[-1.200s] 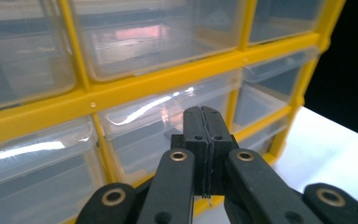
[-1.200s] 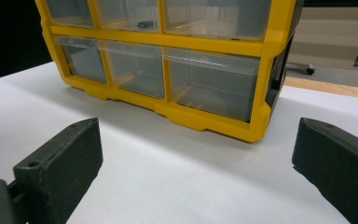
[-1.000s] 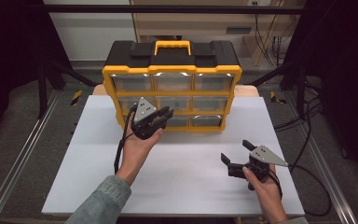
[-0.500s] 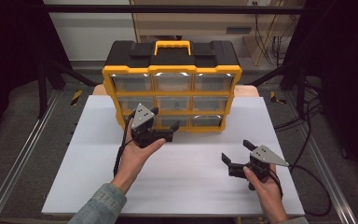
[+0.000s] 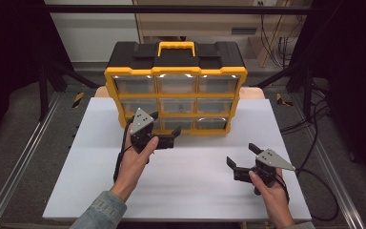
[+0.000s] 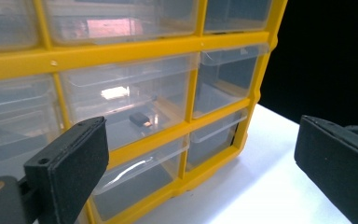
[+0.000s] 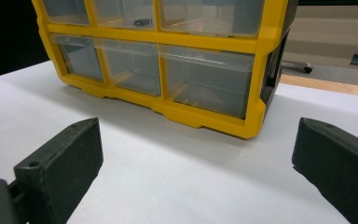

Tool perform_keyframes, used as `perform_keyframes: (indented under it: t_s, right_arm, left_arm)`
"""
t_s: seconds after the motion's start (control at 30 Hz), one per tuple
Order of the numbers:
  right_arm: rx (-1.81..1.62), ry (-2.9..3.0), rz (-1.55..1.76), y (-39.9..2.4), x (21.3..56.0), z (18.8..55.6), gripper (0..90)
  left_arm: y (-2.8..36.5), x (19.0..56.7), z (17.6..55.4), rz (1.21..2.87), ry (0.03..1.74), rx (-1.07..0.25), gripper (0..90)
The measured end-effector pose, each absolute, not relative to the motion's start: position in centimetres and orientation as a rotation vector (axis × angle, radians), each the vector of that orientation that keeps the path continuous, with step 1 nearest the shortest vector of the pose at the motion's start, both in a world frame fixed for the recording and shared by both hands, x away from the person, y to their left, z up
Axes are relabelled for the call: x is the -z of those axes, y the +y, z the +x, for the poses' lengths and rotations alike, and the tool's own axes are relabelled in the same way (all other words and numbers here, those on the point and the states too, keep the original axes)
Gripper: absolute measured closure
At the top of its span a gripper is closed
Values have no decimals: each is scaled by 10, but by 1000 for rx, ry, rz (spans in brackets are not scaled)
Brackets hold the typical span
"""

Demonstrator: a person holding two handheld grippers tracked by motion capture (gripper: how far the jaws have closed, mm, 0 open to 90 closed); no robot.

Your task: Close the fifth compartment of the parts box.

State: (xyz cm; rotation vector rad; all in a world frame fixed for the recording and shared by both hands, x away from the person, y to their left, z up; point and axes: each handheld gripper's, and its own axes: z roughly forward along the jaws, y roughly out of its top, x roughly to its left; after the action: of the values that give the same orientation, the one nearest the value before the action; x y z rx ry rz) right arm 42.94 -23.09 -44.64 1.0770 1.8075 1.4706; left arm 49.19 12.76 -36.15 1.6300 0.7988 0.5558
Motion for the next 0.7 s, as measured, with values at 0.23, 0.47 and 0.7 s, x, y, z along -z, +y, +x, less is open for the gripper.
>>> perform_keyframes:
  t_s: [0.23,0.47,0.7]
  right_arm:
    - [-1472,1803,1078,-232,446,430,21]
    - [-1466,1799,1080,-232,446,429,21]
    - [-1460,1805,1075,-232,447,429,22]
  left_arm:
    - [137,361,487,1618,792,-566,28]
    - [153,366,482,1622,752,-571,26]
    - [177,364,481,1586,777,-588,27]
